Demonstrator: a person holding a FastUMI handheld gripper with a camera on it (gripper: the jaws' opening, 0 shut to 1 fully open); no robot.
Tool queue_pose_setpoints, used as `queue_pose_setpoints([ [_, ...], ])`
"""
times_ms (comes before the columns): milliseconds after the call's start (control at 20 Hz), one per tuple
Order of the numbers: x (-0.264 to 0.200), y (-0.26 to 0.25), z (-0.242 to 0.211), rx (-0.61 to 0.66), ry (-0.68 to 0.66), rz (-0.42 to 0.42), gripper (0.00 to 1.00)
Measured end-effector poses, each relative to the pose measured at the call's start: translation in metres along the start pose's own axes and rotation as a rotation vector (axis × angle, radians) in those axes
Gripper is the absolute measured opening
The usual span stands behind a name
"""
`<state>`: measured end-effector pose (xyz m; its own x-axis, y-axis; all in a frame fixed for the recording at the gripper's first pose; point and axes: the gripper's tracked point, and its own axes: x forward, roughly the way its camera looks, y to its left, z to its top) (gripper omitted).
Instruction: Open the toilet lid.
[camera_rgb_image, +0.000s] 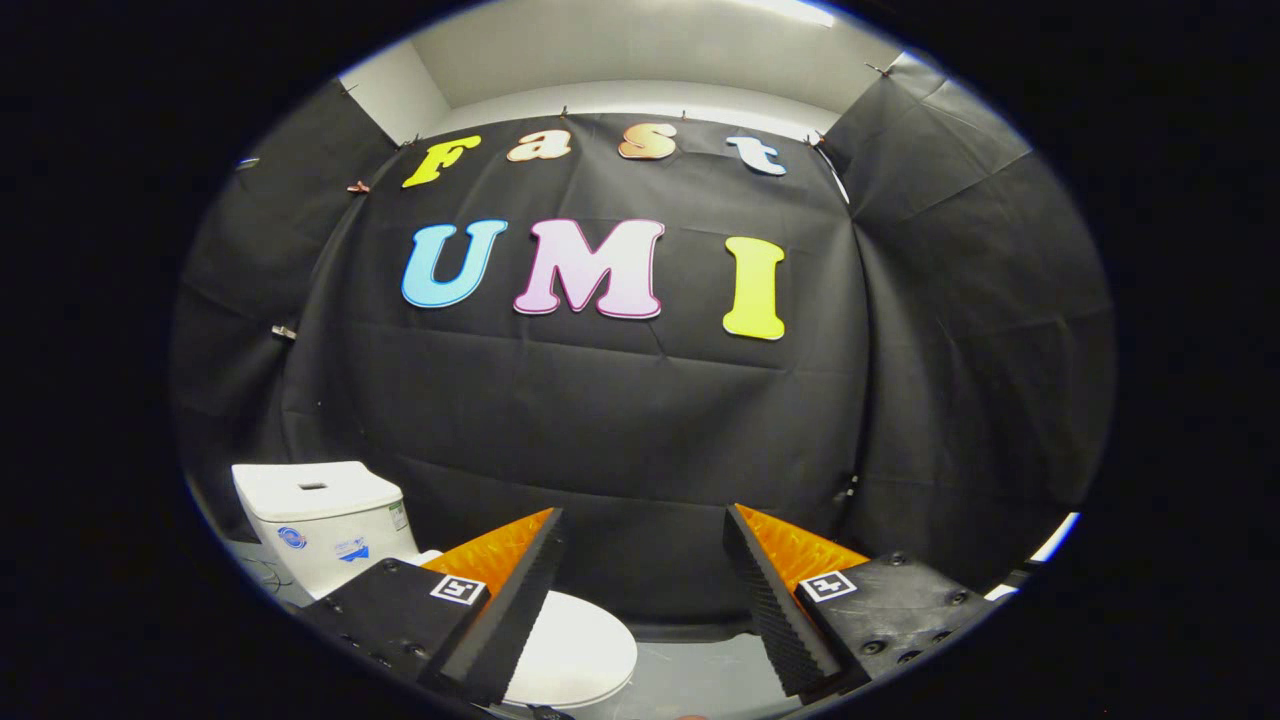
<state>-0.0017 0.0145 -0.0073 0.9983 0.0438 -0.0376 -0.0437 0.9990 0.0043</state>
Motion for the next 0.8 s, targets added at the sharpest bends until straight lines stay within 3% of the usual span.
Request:
queue_pose_setpoints([
  [550,0.003,-0.007,-0.012,0.013,0.049,-0.009,0.98],
  [800,0.004,-0.001,-0.042,0.119,0.181,0.046,0.98],
])
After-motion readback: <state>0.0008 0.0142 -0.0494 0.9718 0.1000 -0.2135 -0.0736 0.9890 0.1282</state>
